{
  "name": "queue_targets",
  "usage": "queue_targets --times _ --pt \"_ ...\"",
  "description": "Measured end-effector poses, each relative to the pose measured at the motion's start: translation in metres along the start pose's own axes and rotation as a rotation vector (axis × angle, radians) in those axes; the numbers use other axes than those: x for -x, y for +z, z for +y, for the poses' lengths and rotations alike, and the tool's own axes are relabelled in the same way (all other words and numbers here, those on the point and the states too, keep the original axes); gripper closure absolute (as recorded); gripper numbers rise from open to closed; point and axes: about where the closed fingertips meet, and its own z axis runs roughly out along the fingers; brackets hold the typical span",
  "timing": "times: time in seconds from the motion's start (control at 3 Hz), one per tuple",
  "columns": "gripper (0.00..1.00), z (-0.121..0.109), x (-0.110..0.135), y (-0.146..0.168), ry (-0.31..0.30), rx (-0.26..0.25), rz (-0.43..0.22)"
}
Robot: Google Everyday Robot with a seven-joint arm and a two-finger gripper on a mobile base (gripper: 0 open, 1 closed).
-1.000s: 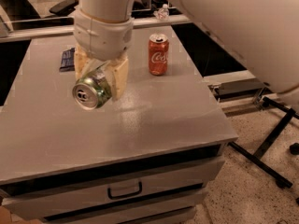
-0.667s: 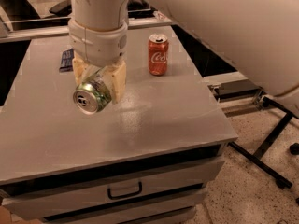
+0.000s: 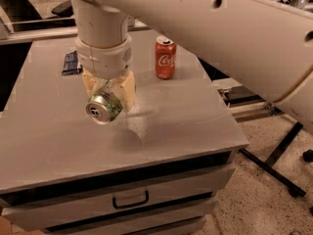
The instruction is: Knock green can over
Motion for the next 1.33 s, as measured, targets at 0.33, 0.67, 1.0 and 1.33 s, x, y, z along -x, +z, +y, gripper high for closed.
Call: queue_targets --times 0.33,0.67,1.0,1.33 --pt "1.00 0.008 -0.014 0.020 0.018 0.033 0.007" --pt "0.75 0.017 -0.031 0.038 0.041 0.067 0.018" --pt "0.43 0.019 -0.042 0.041 0.038 0.082 0.022" --pt "0.20 0.019 -0.045 0.040 0.036 0.089 0.024"
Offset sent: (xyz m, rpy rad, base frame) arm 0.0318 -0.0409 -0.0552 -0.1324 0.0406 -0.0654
